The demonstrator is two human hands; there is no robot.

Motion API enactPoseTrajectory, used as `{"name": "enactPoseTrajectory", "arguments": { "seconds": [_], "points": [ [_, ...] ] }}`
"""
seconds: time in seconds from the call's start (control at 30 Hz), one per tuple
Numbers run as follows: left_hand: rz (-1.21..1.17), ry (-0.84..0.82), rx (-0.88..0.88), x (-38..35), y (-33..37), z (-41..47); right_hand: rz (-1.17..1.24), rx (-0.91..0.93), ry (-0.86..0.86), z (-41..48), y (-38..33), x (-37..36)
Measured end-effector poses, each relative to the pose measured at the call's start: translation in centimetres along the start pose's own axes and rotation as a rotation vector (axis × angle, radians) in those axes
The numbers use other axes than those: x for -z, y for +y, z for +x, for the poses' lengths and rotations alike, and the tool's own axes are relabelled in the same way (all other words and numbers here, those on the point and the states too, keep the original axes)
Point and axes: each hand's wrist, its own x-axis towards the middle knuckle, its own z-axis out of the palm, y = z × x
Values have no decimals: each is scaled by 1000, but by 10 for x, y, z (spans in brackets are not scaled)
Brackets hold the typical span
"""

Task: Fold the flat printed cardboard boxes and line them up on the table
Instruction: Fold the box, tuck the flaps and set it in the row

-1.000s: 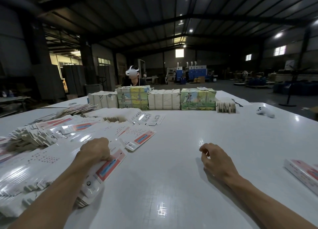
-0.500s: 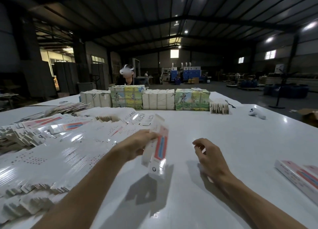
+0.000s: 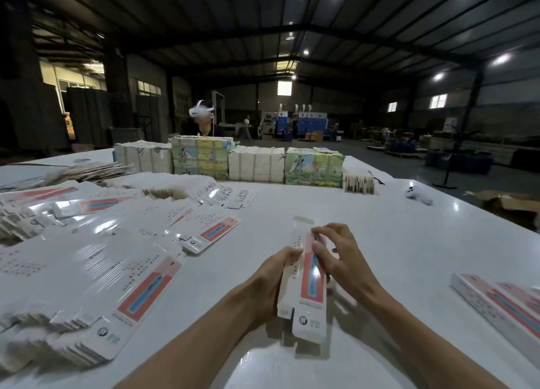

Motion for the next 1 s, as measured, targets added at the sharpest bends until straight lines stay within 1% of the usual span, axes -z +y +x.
{"name": "enactPoseTrajectory", "arguments": {
  "seconds": [0.1, 0.17, 0.2, 0.3, 0.4, 0.53, 0.67, 0.73, 0.8, 0.9, 0.93, 1.0],
  "points": [
    [84, -32, -26, -2, 5, 0, 13, 5, -9, -1, -6, 2],
    [68, -51, -23, -4, 7, 2, 49, 3, -16, -1, -9, 3],
    [77, -33, -15, -5, 8, 2, 70, -7, -19, 0, -10, 4],
    [108, 21, 14, -4, 7, 2, 154, -81, -27, 3, -11, 6],
    [76, -38, 48, -5, 7, -4, 272, -201, -27, 6, -9, 11],
    [69, -104, 73, -6, 10, -8, 505, -299, -115, 8, -11, 24],
    [86, -73, 52, -9, 11, -8, 442, -343, -231, 8, -13, 33],
    [135, -67, 15, -8, 11, -7, 535, -337, -228, 8, -12, 35],
    [138, -100, -14, -10, 11, -8, 700, -323, -215, 7, -13, 38],
    [144, -101, -12, -15, 9, -7, 965, -296, -251, 3, -16, 38],
    [125, -106, 10, -16, 8, -7, 1005, -296, -254, 3, -16, 35],
    [62, -110, 34, -16, 6, -7, 1000, -312, -221, 1, -17, 28]
  ]
}}
